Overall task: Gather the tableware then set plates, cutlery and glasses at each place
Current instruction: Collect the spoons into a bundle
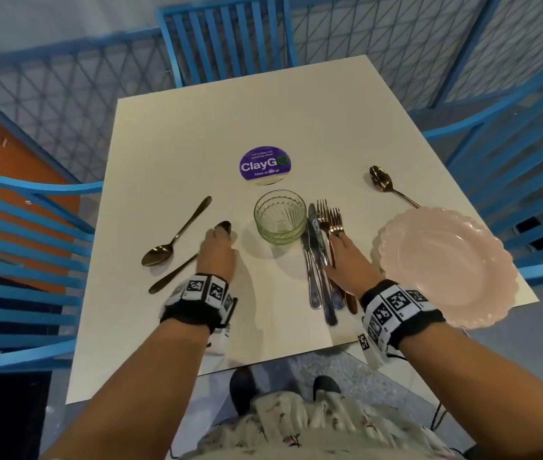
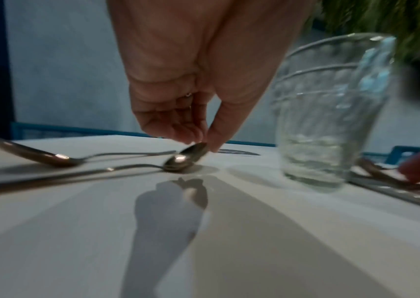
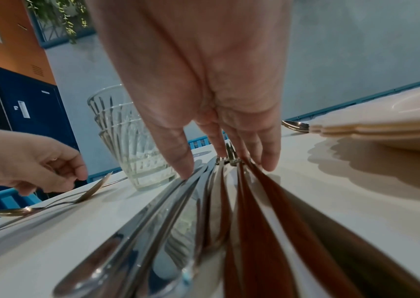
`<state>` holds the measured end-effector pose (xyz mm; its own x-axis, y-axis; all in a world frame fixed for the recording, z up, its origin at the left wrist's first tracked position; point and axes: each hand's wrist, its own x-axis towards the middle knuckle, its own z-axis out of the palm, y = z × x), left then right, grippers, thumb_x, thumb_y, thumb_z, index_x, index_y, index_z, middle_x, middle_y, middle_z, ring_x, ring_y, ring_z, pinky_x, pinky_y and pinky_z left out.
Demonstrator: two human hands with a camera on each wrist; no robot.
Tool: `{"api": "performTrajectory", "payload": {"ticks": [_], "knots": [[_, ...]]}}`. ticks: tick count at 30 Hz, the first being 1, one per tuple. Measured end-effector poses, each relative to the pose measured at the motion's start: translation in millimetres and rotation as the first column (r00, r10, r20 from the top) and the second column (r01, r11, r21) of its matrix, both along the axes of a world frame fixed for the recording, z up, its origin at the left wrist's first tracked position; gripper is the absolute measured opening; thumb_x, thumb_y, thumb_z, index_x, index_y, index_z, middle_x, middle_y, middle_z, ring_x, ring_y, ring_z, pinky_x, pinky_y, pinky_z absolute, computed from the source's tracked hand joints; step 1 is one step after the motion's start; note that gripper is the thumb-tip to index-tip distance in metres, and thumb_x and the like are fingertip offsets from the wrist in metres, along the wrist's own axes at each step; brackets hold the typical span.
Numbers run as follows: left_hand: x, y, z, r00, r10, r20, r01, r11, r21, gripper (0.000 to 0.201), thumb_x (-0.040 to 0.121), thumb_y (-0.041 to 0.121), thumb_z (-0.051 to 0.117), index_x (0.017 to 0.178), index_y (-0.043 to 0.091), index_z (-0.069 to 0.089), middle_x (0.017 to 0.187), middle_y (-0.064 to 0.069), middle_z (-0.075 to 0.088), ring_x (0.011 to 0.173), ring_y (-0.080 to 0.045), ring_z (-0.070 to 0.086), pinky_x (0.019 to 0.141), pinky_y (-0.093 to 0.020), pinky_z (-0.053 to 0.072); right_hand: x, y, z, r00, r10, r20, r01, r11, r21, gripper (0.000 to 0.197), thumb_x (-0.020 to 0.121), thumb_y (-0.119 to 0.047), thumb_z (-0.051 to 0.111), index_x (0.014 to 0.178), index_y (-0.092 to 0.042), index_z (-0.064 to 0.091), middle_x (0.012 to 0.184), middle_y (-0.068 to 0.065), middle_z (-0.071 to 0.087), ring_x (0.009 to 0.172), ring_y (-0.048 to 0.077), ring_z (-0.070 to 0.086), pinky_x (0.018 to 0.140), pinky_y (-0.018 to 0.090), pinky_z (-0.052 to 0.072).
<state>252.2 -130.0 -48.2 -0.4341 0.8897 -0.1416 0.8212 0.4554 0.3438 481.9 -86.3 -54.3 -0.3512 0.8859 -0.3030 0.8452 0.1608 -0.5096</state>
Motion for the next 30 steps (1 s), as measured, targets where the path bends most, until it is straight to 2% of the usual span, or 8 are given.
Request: {"api": "performTrajectory", "payload": {"ticks": [2,4,6,11,15,21,26,30], "knots": [[-19.6,-0.5,-4.1,0.983,0.011,-0.182,-0.033,0.992,-0.123,0.038,0.089,-0.001,0.044,0.127,-0.006,0.038,0.13,-0.022,0.044,0.118,-0.035,0.047,0.095,-0.04,0.043,-2.3,1.2,0.7,1.0,-0.015,-0.014,0.015,0.999,0.029,0.054,0.089,-0.006,0.051,0.14,-0.002,0.033,0.143,0.017,0.037,0.131,0.031,0.038,0.111,0.036,0.031],[-31.1,-1.5,-7.4,0.959,-0.042,-0.279,-0.039,0.959,-0.28,0.048,0.088,0.003,0.052,0.131,-0.005,0.032,0.134,-0.02,0.041,0.124,-0.032,0.042,0.1,-0.036,0.04,-4.1,4.5,1.9,0.999,-0.035,-0.011,0.035,0.998,0.043,0.054,0.088,-0.006,0.052,0.139,-0.002,0.035,0.141,0.017,0.038,0.13,0.032,0.039,0.11,0.037,0.032],[-36.4,-3.1,-11.4,0.952,-0.077,-0.295,-0.032,0.937,-0.348,0.048,0.087,0.006,0.055,0.129,-0.003,0.034,0.133,-0.018,0.043,0.124,-0.03,0.043,0.102,-0.035,0.039,-4.2,11.9,4.8,0.997,-0.071,0.001,0.071,0.997,0.038,0.053,0.089,-0.007,0.052,0.139,-0.003,0.035,0.14,0.018,0.037,0.126,0.033,0.043,0.106,0.039,0.037],[-39.1,-6.6,-15.6,0.946,-0.12,-0.3,0.002,0.931,-0.366,0.033,0.092,0.007,0.044,0.124,0.0,0.04,0.127,-0.017,0.051,0.119,-0.031,0.049,0.097,-0.036,0.041,2.4,48.5,20.6,0.978,-0.209,0.009,0.207,0.975,0.081,0.046,0.092,-0.004,0.046,0.136,0.0,0.037,0.138,0.021,0.036,0.122,0.036,0.045,0.103,0.041,0.039],[-36.6,-5.2,-5.3,0.976,-0.024,-0.218,-0.034,0.965,-0.26,0.027,0.095,0.011,0.041,0.119,0.001,0.043,0.117,-0.018,0.059,0.11,-0.034,0.056,0.089,-0.041,0.044,14.2,85.2,25.4,0.931,-0.341,0.128,0.33,0.939,0.1,0.044,0.095,-0.008,0.043,0.137,0.004,0.034,0.139,0.023,0.035,0.123,0.037,0.044,0.103,0.044,0.04],[-33.3,21.7,26.5,0.998,0.059,-0.024,-0.059,0.998,0.016,0.027,0.097,0.022,0.043,0.112,0.0,0.049,0.1,-0.02,0.068,0.095,-0.037,0.062,0.08,-0.045,0.049,31.2,121.4,22.5,0.802,-0.491,0.34,0.475,0.869,0.137,0.039,0.095,-0.007,0.038,0.134,-0.001,0.037,0.14,0.019,0.035,0.131,0.035,0.034,0.108,0.05,0.027],[-30.8,41.7,42.7,0.991,0.076,0.106,-0.088,0.99,0.112,0.02,0.097,0.019,0.045,0.101,0.002,0.053,0.084,-0.016,0.07,0.078,-0.032,0.063,0.075,-0.041,0.049,45.6,139.5,11.3,0.754,-0.487,0.44,0.495,0.862,0.107,0.036,0.093,-0.008,0.045,0.128,-0.002,0.043,0.137,0.017,0.038,0.128,0.035,0.036,0.107,0.049,0.026],[-30.7,48.7,45.2,0.982,0.068,0.174,-0.09,0.989,0.119,0.02,0.095,0.02,0.049,0.095,0.003,0.061,0.076,-0.01,0.07,0.059,-0.018,0.054,0.066,-0.031,0.047,49.9,151.8,8.9,0.771,-0.476,0.423,0.471,0.873,0.124,0.034,0.095,-0.006,0.036,0.129,0.001,0.042,0.138,0.02,0.039,0.126,0.036,0.041,0.108,0.046,0.026]]}}
